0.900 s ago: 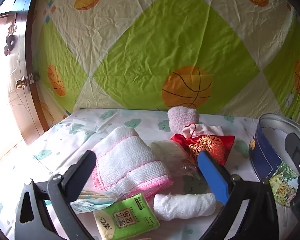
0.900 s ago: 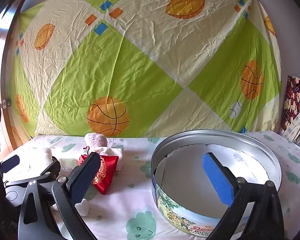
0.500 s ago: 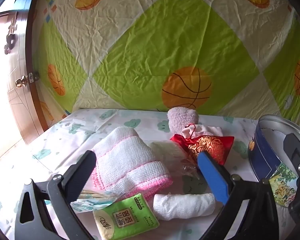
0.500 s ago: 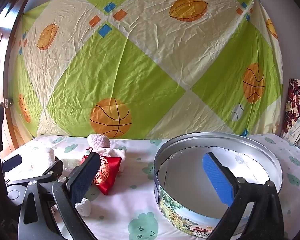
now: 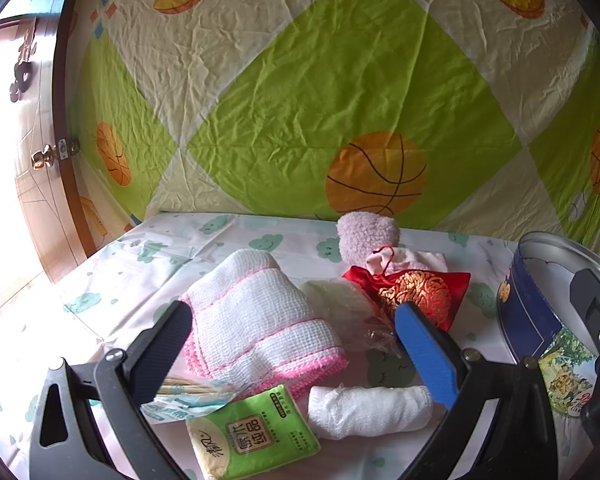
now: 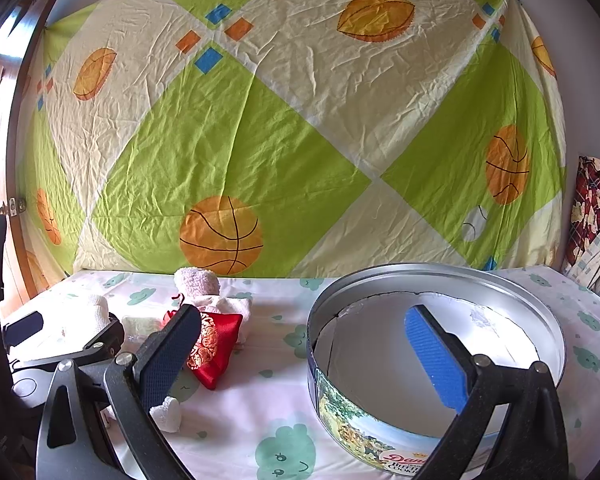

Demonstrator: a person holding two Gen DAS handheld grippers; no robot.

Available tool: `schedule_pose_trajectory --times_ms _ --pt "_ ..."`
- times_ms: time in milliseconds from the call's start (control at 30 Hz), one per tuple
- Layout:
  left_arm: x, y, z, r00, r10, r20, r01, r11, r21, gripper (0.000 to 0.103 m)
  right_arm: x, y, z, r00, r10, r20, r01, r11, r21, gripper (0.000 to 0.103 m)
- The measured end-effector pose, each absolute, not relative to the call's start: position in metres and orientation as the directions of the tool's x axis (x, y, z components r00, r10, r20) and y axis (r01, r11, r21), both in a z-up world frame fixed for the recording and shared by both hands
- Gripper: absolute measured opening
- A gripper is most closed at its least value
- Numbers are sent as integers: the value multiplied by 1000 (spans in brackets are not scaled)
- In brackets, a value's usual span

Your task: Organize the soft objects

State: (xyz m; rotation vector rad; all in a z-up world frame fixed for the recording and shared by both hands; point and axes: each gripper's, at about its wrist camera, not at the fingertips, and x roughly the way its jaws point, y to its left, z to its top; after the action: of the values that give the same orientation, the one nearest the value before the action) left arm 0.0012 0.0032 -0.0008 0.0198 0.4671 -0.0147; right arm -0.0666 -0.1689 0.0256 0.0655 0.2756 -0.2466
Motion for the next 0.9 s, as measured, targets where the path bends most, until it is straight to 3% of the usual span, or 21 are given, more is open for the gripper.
schedule_pose_trajectory --times_ms 900 --pt "-1 -5 0 891 -14 -453 22 1000 11 103 -66 -168 28 934 -218 -283 236 971 31 103"
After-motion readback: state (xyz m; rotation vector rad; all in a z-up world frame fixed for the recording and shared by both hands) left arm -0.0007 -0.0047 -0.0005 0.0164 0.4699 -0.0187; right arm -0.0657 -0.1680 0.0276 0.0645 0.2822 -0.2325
